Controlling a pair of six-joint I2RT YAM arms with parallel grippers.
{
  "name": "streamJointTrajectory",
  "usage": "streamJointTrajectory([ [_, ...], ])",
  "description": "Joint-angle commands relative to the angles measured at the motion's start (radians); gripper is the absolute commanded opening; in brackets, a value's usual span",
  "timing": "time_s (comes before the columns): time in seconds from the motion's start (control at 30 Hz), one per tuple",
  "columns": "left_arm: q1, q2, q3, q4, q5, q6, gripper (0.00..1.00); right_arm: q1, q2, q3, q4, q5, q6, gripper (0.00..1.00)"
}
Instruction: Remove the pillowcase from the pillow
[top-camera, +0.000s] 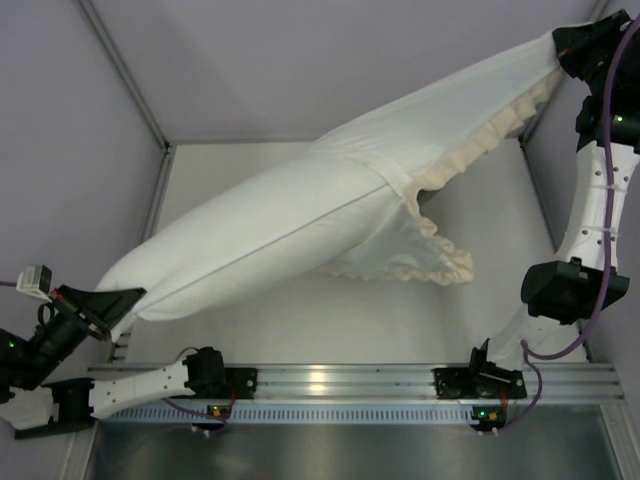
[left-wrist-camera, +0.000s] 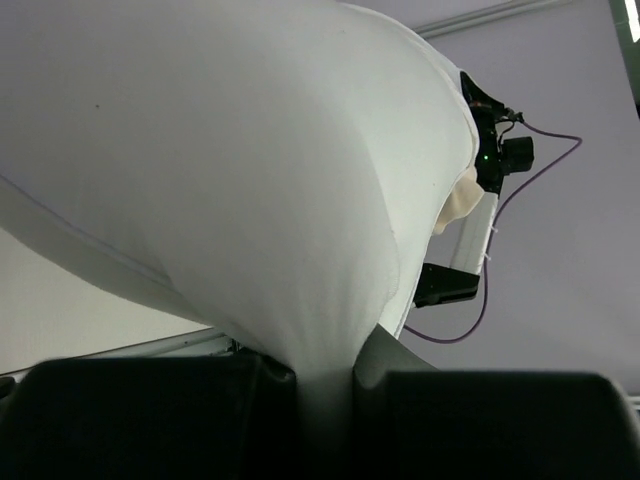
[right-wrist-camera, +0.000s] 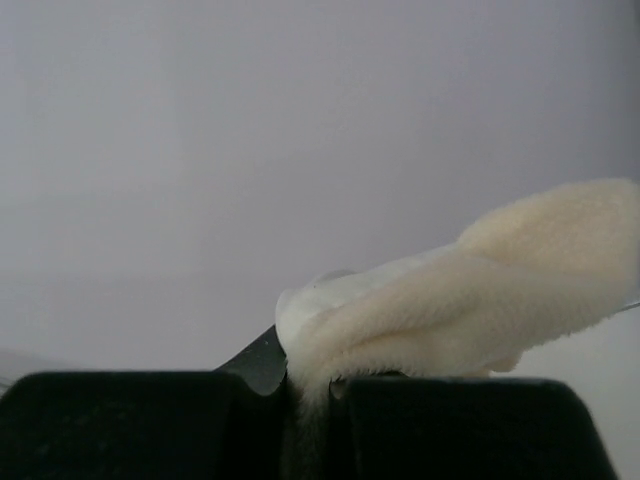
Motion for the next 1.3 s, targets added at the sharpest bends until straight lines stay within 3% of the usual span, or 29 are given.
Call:
streamJointTrajectory([
  [0.0,0.049,-0.037,0.100,-0.129,-0.125,0.053,0.00,-0.090,0.089,0.125,0.203,0.332,-0.036,0.00],
  [0.43,0.052,-0.039,0.164,-0.129,-0.194,0.119,0.00,-0.227,0.287,0.325,0.256,0.348,-0.013,0.00],
  [0.63,0.050,-0.033,0.157,-0.129,-0.220,0.127,0.00,-0.221,0.345,0.354,0.352,0.339,0.007,0.00],
  [0.77,0.044,-0.031,0.114,-0.129,-0.232,0.089,0.00,-0.154,0.324,0.320,0.367,0.310,-0.043,0.00],
  [0.9,-0.003,-0.005,0.037,-0.129,-0.226,0.044,0.00,-0.034,0.263,0.235,0.399,0.215,-0.139,0.00],
  [1.03,-0.048,0.056,-0.061,-0.128,-0.202,-0.008,0.00,0.104,0.177,0.147,0.303,0.123,-0.214,0.00],
  [1.2,-0.074,0.139,-0.138,-0.108,-0.171,-0.016,0.00,0.264,-0.098,-0.340,0.330,0.129,-0.188,0.00],
  [1.27,-0.083,0.157,-0.207,-0.053,-0.147,-0.002,0.00,0.354,-0.182,-0.434,0.318,0.144,-0.221,0.00],
])
